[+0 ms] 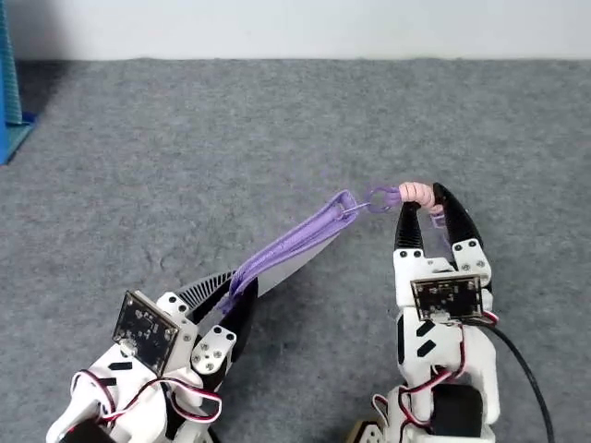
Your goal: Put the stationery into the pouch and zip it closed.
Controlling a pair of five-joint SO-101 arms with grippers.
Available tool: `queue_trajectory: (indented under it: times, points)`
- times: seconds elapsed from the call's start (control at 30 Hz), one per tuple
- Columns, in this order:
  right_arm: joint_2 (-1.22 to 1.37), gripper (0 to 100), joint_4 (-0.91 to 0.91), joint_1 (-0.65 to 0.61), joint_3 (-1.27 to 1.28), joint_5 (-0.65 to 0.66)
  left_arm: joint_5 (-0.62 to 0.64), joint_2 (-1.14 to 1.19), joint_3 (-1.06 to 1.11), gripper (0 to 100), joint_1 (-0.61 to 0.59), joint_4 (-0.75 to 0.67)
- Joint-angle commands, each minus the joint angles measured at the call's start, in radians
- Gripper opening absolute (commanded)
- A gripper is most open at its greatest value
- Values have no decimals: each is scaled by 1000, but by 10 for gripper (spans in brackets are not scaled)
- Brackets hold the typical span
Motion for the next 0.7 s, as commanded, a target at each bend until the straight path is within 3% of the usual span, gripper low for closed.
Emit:
queue_trajectory:
  times: [0.0,0.23,0.37,0.53,0.67]
  points:
    - [-7,7,-5,76,-5,23,8,-3,-45,9,-44,38]
    - [-7,22,58,104,-8,17,8,-3,-45,11,-46,17]
    - [-8,153,262,93,-44,15,6,3,-33,18,-48,-18]
    - [-8,310,426,35,-167,-37,29,0,18,158,-58,-44]
    - [-8,365,538,-67,-262,-117,92,3,74,239,-181,-124]
